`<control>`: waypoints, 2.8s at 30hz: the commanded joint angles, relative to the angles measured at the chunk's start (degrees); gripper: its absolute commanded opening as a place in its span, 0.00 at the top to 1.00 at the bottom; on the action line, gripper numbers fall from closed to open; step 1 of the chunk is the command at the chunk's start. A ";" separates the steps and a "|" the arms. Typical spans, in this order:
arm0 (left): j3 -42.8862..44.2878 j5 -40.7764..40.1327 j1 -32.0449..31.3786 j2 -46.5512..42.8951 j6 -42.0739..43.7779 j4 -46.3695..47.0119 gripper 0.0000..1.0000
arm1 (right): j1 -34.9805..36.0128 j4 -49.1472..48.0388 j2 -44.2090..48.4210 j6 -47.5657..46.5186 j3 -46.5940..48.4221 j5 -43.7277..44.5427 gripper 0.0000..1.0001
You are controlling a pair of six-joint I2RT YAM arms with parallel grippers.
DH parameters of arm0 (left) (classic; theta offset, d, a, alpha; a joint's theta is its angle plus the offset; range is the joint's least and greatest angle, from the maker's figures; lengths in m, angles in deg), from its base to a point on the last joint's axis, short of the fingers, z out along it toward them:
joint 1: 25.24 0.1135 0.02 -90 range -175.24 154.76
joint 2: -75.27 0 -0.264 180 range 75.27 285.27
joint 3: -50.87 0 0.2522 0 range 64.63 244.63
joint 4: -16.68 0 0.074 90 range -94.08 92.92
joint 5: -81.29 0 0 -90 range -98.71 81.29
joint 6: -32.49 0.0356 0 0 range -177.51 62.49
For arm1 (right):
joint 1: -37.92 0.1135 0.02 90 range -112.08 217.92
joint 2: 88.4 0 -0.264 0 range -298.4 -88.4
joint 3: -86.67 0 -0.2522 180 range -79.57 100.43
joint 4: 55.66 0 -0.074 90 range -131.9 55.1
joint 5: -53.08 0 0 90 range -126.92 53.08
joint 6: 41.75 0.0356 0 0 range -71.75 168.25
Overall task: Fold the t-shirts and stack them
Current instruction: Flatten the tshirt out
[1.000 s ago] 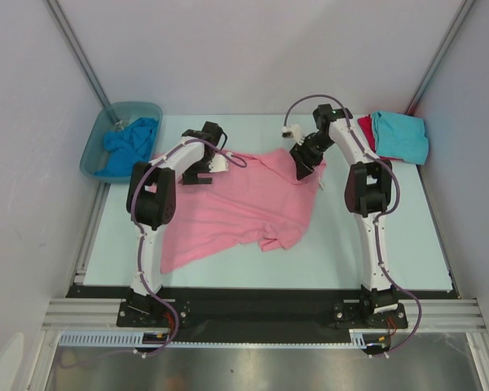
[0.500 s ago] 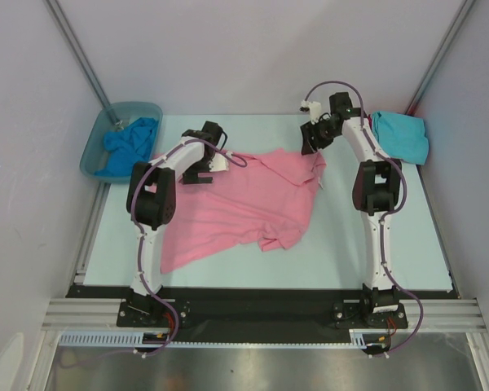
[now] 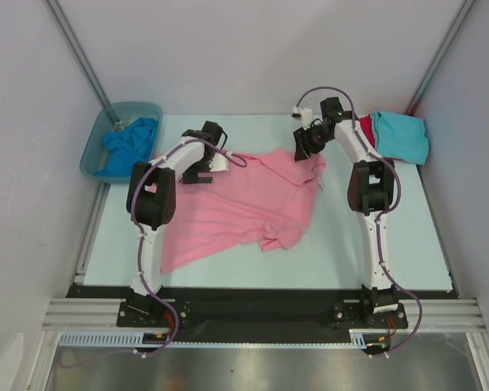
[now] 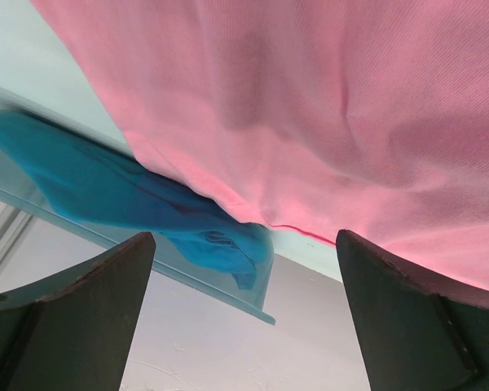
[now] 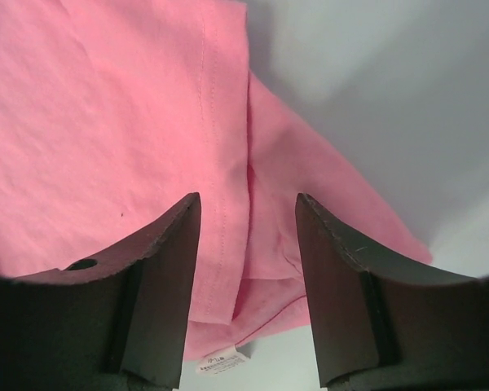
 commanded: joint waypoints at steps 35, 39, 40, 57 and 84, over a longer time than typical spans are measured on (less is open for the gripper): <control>0.59 0.83 0.07 -2.58 0.28 0.35 0.00 | 2.45 4.85 0.95 -2.11 -2.16 -2.18 1.00; 0.41 0.92 -0.02 -2.67 0.19 0.44 0.00 | 3.68 4.85 4.81 -3.61 -2.42 -2.18 1.00; 0.41 1.09 -0.02 -2.84 0.19 0.35 0.00 | 4.12 4.94 5.87 -4.57 -2.51 -2.18 1.00; -0.82 2.32 -0.29 -3.28 -1.04 0.97 0.00 | 8.43 -6.46 14.76 -16.08 -8.39 13.36 1.00; -3.81 3.29 -0.90 -5.48 -1.57 1.41 0.00 | 9.66 -42.07 -0.62 -32.08 -6.11 32.36 1.00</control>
